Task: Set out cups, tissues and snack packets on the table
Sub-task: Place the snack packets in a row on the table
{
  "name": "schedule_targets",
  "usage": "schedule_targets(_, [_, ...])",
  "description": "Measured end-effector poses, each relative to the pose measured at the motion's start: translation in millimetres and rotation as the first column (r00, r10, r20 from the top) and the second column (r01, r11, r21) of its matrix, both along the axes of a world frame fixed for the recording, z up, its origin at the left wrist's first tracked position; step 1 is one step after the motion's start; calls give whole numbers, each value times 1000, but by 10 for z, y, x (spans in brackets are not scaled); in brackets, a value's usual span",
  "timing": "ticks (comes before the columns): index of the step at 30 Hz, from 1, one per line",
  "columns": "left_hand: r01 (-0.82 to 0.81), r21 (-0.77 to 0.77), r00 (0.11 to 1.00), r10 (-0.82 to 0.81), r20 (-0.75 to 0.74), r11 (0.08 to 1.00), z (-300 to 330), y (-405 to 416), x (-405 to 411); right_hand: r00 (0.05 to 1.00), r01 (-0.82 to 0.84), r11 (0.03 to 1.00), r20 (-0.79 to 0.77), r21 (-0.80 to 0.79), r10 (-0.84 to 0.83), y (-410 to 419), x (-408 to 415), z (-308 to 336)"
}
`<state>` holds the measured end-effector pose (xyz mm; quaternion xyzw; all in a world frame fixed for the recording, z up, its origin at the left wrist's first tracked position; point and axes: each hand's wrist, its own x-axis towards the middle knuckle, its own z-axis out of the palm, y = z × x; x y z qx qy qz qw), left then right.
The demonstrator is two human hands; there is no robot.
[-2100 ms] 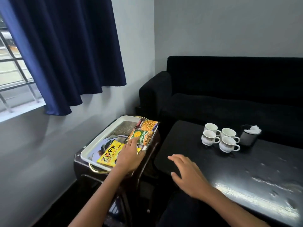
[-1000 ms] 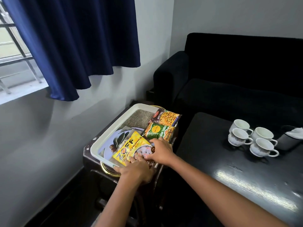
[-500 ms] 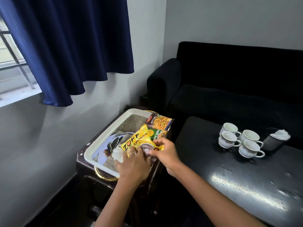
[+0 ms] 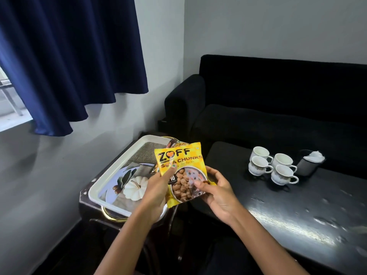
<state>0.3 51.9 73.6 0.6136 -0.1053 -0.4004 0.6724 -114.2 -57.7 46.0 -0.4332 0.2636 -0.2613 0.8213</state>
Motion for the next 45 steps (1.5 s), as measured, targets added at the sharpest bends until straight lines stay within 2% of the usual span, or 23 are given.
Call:
schedule_targets(6, [145,-71,989,-142,36,987,-32,-75,-198,997,-77,996,21,52,76,-85,-447,63])
schedule_targets(15, [385,-102,920,-390,-37,917,-135,-353,-530,996,53,999,-66,1,-53,-306,-1054,-4])
schedule_targets(20, [477,-38,877,-478,-37,878,-254,-623,-703,958,181,969,-192,-170,-213,-388,-1317,-181])
schedule_targets(24, [492,79,871,-490,-48,867,-476,-922,-891,867,248,898,-330,-364,-373,-459,-1470,-371])
schedule_targets(27, [466,142,882,-471,-2,873,-662,-1137,-998,791,319,850,-377,-419,-483,-499,-1524,-531])
schedule_targets(30, [473,214,863,-498,84,855,-850,-1312,-1047,723,406,830,-421,-382,-548,-557,-1553,-721])
schedule_targets(35, [509,282,802,-567,188,813,-1116,-1481,-1091,756,431,884,-463,-179,-463,-698,-1538,-929])
schedule_targets(38, [522,355,723,-623,298,776,-1219,-1523,-1140,801,346,929,-473,-133,-366,-767,-1515,-982])
schedule_targets(40, [496,460,614,-672,414,737,-1287,-1556,-1168,796,270,942,-505,-198,-334,-805,-1466,-999])
schedule_targets(41, [455,541,535,-703,469,707,-1321,-1573,-1176,742,222,929,-566,-297,-358,-829,-1439,-1031])
schedule_targets(43, [353,645,358,-735,576,677,-1383,-1583,-1204,517,73,848,-708,-525,-482,-842,-1402,-1085])
schedule_targets(44, [325,658,269,-734,624,679,-1417,-1591,-1221,414,-2,785,-715,-620,-564,-820,-1406,-1101])
schedule_targets(45, [311,664,190,-730,657,679,-1446,-1604,-1244,366,-86,711,-686,-698,-629,-798,-1416,-1136])
